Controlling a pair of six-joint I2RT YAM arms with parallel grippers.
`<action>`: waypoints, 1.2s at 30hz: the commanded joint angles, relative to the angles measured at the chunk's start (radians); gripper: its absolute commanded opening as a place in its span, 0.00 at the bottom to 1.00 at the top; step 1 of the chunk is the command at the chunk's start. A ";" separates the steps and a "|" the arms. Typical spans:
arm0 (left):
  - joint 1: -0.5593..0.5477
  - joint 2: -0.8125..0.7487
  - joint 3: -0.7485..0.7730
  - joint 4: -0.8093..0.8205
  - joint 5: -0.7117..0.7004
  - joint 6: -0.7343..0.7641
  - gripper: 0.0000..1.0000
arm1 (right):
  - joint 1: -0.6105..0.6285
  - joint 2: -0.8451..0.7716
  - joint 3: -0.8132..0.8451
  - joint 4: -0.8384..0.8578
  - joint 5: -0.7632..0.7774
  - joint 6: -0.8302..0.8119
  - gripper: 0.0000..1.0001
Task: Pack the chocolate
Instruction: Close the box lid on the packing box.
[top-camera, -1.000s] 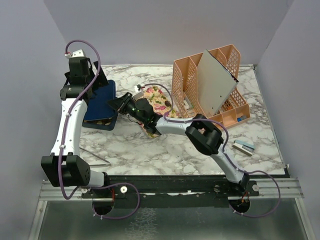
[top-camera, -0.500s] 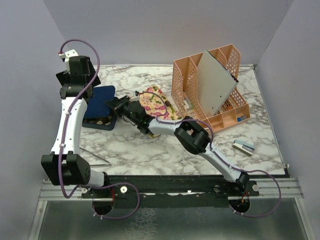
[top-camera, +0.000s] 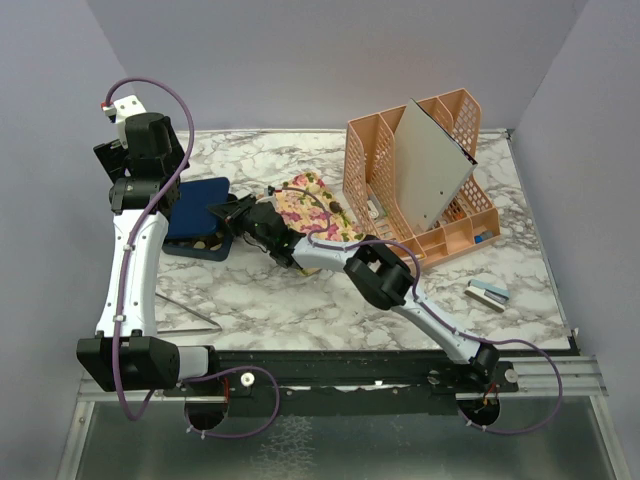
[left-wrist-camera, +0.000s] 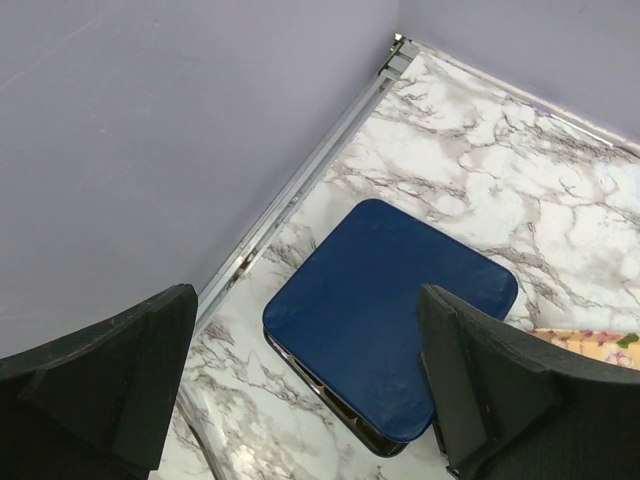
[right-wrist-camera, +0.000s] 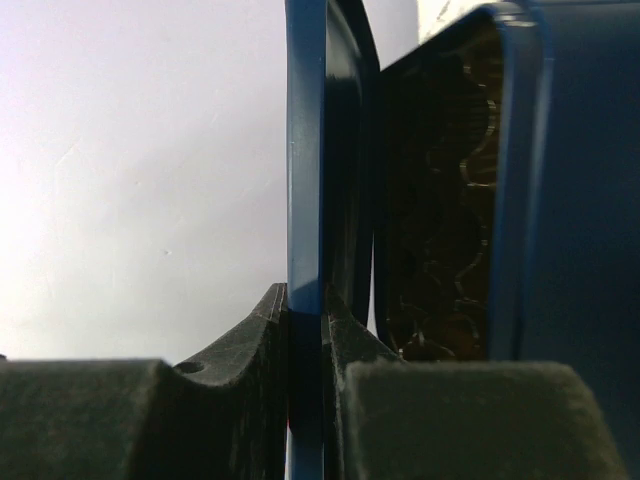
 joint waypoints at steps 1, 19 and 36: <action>-0.001 -0.013 -0.016 0.013 -0.025 0.024 0.99 | 0.012 0.046 0.029 -0.019 0.022 0.024 0.08; -0.001 0.030 -0.018 0.015 -0.054 0.021 0.99 | 0.011 -0.038 -0.130 -0.021 -0.025 -0.016 0.13; 0.001 0.174 -0.056 0.018 -0.051 -0.025 0.99 | 0.010 -0.159 -0.206 -0.124 -0.067 -0.154 0.34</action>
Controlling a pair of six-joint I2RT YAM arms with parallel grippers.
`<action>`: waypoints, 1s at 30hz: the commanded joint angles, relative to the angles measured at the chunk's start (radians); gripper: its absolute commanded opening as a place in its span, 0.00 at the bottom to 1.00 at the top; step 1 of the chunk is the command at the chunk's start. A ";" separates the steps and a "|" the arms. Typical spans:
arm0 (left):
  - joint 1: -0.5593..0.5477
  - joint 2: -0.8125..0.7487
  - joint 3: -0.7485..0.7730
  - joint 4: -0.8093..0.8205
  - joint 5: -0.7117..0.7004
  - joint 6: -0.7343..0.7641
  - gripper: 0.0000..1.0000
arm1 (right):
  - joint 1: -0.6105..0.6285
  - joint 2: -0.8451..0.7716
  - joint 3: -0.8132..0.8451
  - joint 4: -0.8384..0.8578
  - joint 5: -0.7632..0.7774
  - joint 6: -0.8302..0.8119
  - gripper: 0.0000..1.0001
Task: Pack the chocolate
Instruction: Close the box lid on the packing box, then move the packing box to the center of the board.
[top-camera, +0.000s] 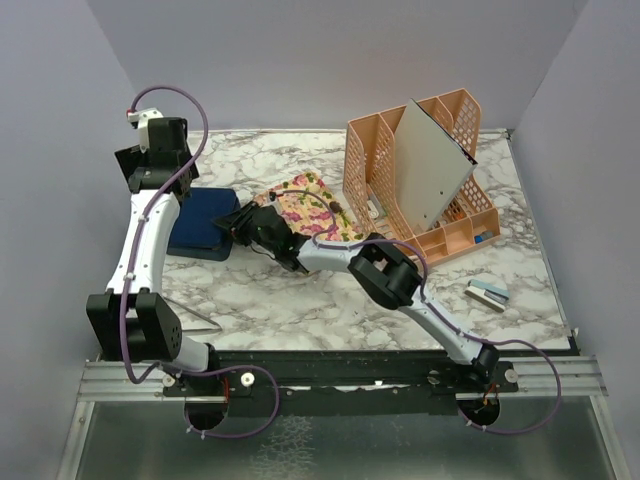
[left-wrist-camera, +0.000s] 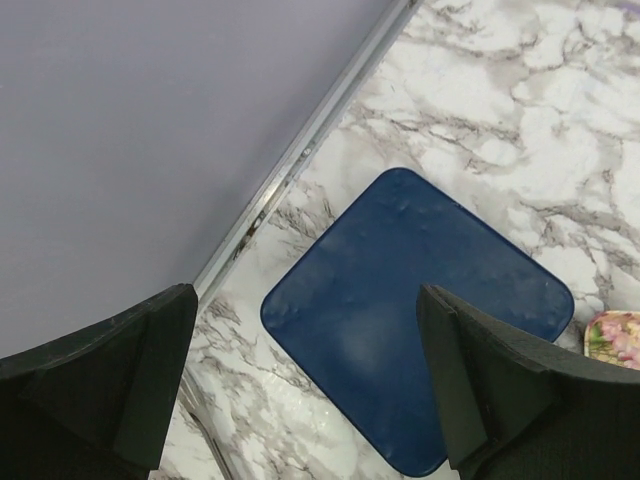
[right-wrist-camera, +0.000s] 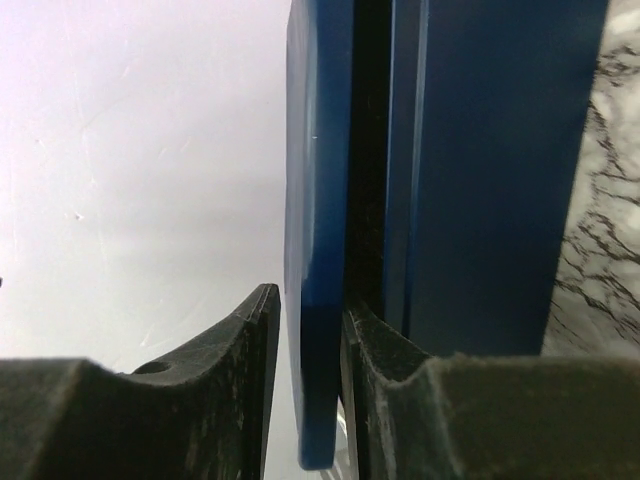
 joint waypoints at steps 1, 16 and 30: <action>0.004 0.045 -0.031 0.007 -0.026 -0.051 0.99 | 0.004 -0.103 -0.087 -0.058 -0.024 -0.056 0.35; 0.157 0.280 -0.014 0.031 0.122 -0.138 0.89 | -0.018 -0.316 -0.318 -0.178 0.003 -0.255 0.47; 0.187 0.509 0.089 0.037 0.334 0.017 0.80 | -0.052 -0.199 -0.193 -0.220 -0.064 -0.264 0.51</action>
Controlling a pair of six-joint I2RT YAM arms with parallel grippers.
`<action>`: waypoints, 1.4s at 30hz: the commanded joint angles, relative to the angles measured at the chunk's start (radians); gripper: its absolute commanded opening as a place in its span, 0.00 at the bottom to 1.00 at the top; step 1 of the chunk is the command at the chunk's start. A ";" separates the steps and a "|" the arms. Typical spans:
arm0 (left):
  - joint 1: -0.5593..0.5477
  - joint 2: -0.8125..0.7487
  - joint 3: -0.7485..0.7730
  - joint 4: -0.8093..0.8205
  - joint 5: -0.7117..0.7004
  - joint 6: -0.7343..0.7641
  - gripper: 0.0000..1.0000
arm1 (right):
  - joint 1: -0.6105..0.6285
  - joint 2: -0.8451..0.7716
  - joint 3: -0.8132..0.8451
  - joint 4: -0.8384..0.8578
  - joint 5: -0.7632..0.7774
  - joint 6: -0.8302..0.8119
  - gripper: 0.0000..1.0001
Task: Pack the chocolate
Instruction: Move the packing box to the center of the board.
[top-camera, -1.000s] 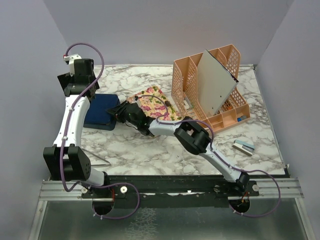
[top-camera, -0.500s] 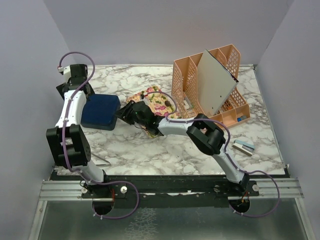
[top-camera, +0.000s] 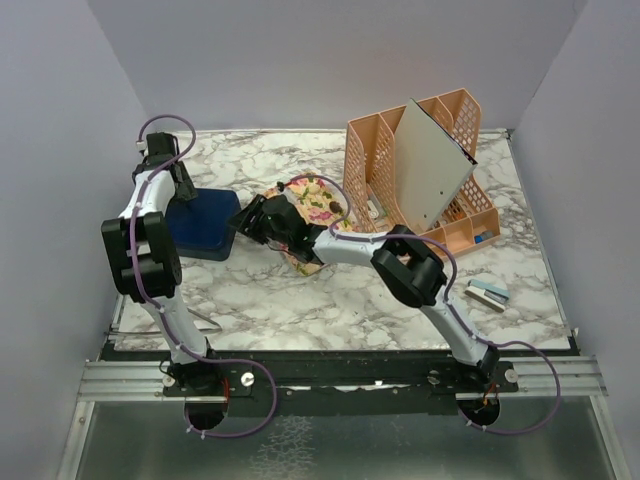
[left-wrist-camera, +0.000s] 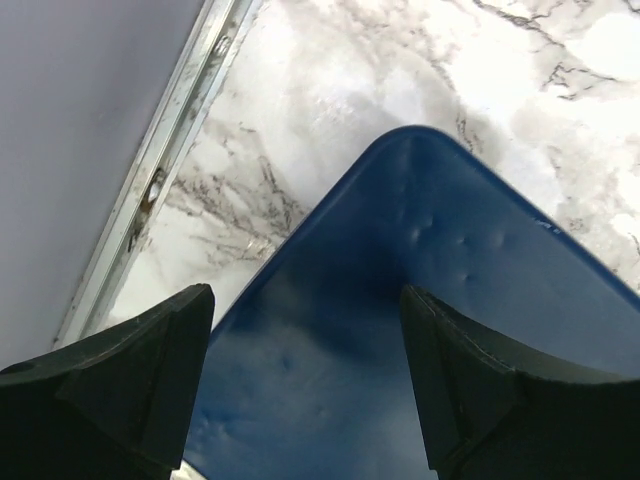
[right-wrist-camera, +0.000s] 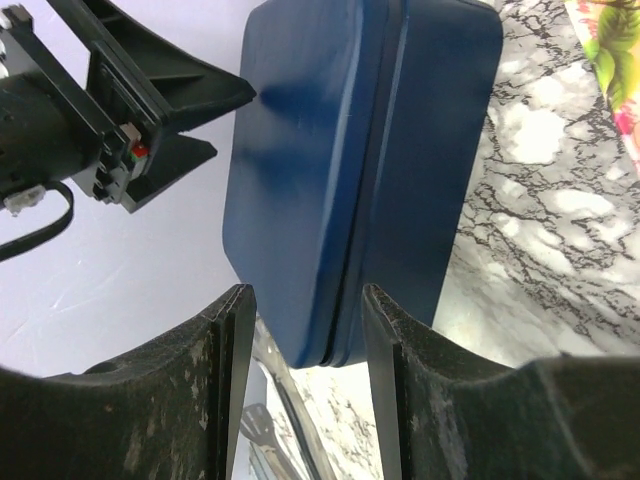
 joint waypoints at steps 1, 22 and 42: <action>0.008 0.069 0.063 -0.019 0.074 0.051 0.77 | -0.019 0.066 0.039 -0.037 -0.044 -0.014 0.51; 0.009 -0.113 0.035 -0.104 0.199 0.112 0.73 | -0.026 0.041 -0.003 0.009 -0.112 -0.033 0.55; 0.029 0.219 0.442 -0.128 0.178 0.177 0.93 | -0.025 0.061 0.044 -0.008 -0.118 0.040 0.72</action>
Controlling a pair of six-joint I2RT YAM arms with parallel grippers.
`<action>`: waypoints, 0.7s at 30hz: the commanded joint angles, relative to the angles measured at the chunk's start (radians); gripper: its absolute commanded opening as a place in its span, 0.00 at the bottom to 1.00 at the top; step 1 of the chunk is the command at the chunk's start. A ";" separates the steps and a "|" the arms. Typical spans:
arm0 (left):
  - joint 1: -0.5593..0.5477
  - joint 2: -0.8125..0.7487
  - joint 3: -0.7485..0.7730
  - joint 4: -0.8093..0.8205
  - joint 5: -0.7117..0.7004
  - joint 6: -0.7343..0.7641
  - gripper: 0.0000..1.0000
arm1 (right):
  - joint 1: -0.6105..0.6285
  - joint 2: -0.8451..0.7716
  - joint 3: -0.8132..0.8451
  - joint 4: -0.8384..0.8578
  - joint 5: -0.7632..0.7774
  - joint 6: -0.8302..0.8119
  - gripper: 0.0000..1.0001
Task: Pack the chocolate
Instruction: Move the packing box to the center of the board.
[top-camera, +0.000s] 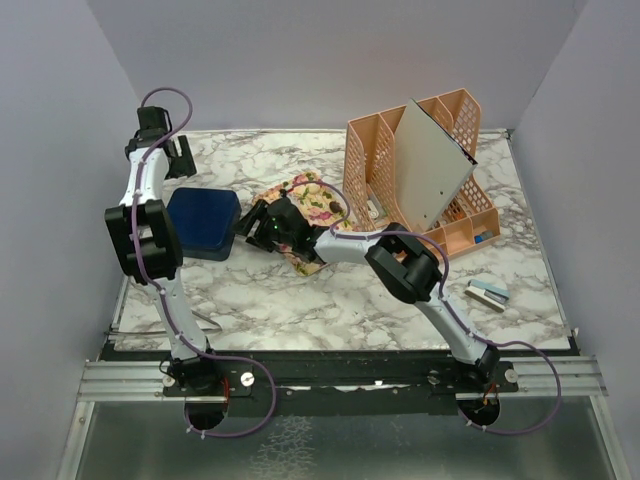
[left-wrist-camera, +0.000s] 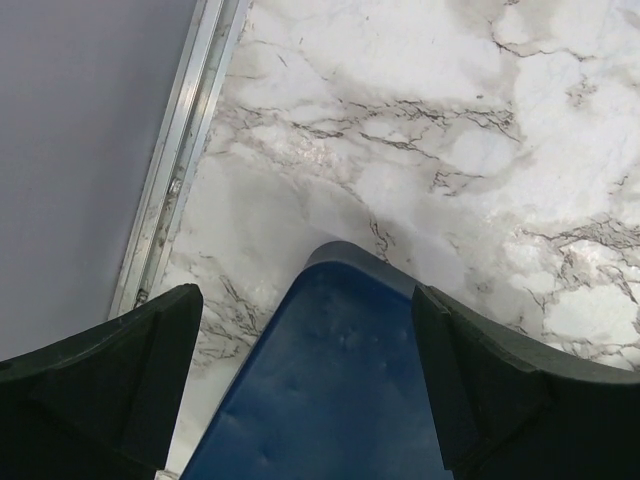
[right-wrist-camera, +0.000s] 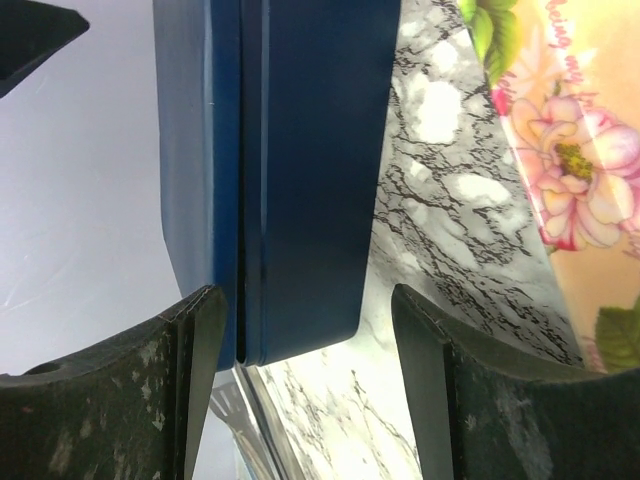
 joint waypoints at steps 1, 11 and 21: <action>0.013 0.054 0.085 -0.043 0.010 0.026 0.93 | 0.003 -0.008 0.050 0.005 -0.010 0.022 0.72; 0.009 0.125 0.056 -0.055 0.099 0.009 0.80 | 0.004 0.043 0.123 -0.015 -0.016 0.019 0.71; -0.004 -0.074 -0.215 0.007 0.138 -0.027 0.53 | 0.006 0.085 0.180 -0.113 -0.017 -0.023 0.62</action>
